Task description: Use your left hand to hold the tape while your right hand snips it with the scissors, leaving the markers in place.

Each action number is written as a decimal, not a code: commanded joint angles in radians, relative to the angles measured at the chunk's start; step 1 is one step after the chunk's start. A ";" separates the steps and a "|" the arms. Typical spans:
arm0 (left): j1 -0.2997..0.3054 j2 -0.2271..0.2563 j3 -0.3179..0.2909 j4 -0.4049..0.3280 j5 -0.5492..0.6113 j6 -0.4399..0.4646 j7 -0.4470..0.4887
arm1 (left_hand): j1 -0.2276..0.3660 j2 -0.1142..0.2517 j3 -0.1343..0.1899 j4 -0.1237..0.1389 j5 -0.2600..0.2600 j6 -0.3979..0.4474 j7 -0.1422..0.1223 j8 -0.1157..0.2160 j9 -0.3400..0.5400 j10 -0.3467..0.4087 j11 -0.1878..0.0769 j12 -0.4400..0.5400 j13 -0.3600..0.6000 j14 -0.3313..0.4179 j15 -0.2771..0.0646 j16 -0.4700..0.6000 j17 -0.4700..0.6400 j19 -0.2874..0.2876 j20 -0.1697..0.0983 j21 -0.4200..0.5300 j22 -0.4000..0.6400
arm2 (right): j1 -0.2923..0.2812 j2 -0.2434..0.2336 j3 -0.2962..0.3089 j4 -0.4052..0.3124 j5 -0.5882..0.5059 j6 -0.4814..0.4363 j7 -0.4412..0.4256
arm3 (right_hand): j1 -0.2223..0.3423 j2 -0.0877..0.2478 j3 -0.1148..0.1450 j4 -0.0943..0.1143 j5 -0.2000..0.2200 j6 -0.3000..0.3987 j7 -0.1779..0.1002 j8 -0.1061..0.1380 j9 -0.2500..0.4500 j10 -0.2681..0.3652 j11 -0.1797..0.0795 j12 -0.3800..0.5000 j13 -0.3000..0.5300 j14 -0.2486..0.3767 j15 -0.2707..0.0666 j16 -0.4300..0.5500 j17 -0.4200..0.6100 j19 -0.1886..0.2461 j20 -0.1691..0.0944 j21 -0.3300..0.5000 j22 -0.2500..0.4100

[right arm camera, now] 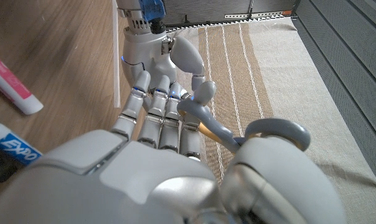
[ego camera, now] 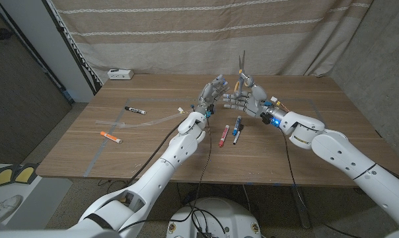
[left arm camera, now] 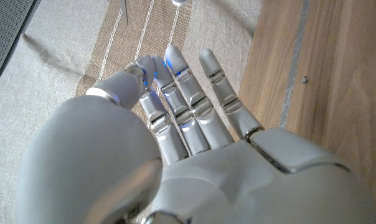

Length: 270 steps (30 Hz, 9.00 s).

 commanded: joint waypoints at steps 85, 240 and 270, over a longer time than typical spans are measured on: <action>0.008 0.198 0.056 -0.129 0.492 0.056 0.290 | -0.361 -0.017 -0.014 0.002 0.001 -0.306 0.013 -0.079 0.019 -0.194 0.012 -0.305 -0.196 -0.399 0.018 -0.026 -0.050 -0.131 -0.060 -0.197 -0.018 | -0.004 -0.024 0.025 0.035 0.017 0.022 0.078 | -0.044 0.044 -0.061 -0.001 0.043 -0.057 0.058 -0.081 -0.097 -0.005 0.040 -0.058 0.005 0.044 0.032 -0.128 0.008 0.083 0.005 -0.181 0.004; -0.200 0.417 0.391 -0.240 1.137 0.736 0.088 | -0.574 0.076 -0.132 0.035 -0.002 -0.518 0.097 -0.074 0.018 -0.485 0.130 -0.326 -0.279 -0.739 0.193 -0.004 -0.050 -0.368 0.059 -0.587 -0.011 | 0.006 0.012 0.015 0.058 0.013 0.047 0.091 | -0.028 0.090 -0.088 -0.032 0.030 -0.085 0.052 -0.035 -0.023 -0.023 0.040 -0.095 0.006 0.052 0.017 -0.243 0.014 0.148 0.006 -0.353 0.007; -0.199 0.419 0.372 -0.196 1.071 0.669 0.050 | -0.575 0.080 -0.132 0.034 -0.002 -0.548 0.106 -0.081 0.018 -0.485 0.149 -0.325 -0.279 -0.751 0.160 -0.013 -0.050 -0.349 0.016 -0.599 -0.011 | 0.004 0.010 0.011 0.044 0.010 0.043 0.074 | -0.028 0.097 -0.095 -0.037 0.029 -0.084 0.051 -0.030 -0.021 -0.023 0.038 -0.097 0.007 0.058 0.015 -0.260 0.015 0.160 0.007 -0.388 0.008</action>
